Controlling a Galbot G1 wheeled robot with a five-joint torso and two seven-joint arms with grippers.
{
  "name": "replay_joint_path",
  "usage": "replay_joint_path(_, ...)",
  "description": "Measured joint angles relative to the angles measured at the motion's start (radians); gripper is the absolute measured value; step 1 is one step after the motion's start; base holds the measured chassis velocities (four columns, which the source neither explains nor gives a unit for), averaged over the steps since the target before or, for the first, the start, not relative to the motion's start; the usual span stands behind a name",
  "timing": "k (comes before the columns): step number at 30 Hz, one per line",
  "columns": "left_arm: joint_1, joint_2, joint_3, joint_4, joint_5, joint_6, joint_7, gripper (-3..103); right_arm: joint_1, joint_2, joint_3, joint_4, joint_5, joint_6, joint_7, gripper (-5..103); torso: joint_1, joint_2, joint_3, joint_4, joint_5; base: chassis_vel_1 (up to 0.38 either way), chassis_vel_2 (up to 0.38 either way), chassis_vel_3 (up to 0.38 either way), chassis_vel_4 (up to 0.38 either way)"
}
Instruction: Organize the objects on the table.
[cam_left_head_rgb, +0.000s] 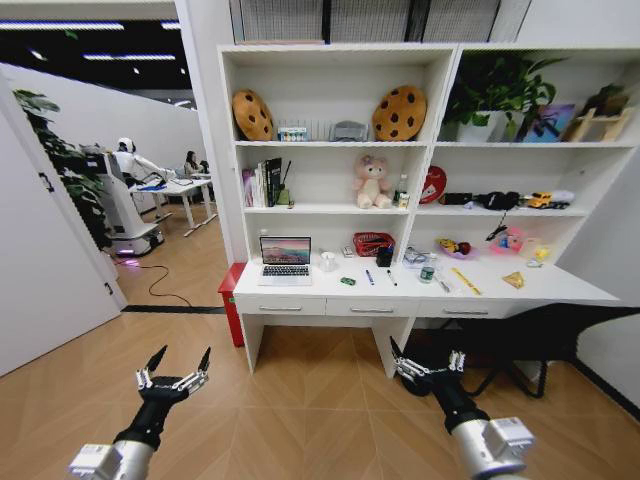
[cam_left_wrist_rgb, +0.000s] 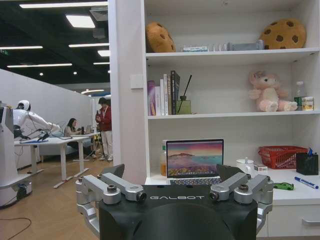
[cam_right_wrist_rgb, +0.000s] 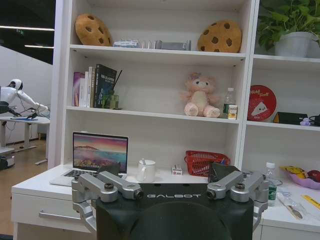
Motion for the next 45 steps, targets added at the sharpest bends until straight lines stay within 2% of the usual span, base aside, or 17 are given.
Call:
replay_joint_path(29, 0.000, -0.001, 0.003, 0.005, 0.000, -0.011, 0.006, 100, -0.002, 0.002, 0.005, 0.001, -0.002, 0.001, -0.003, 100, 0.000, 0.000, 0.000, 0.0000, 0.0000, 0.000, 0.000, 0.000, 0.000)
replay_joint_path(45, 0.001, -0.003, -0.001, 0.010, -0.001, -0.023, 0.016, 100, -0.003, 0.003, 0.015, 0.001, 0.000, 0.014, -0.034, 100, 0.000, 0.000, 0.000, -0.0001, -0.0001, -0.022, 0.019, 0.022, -0.022)
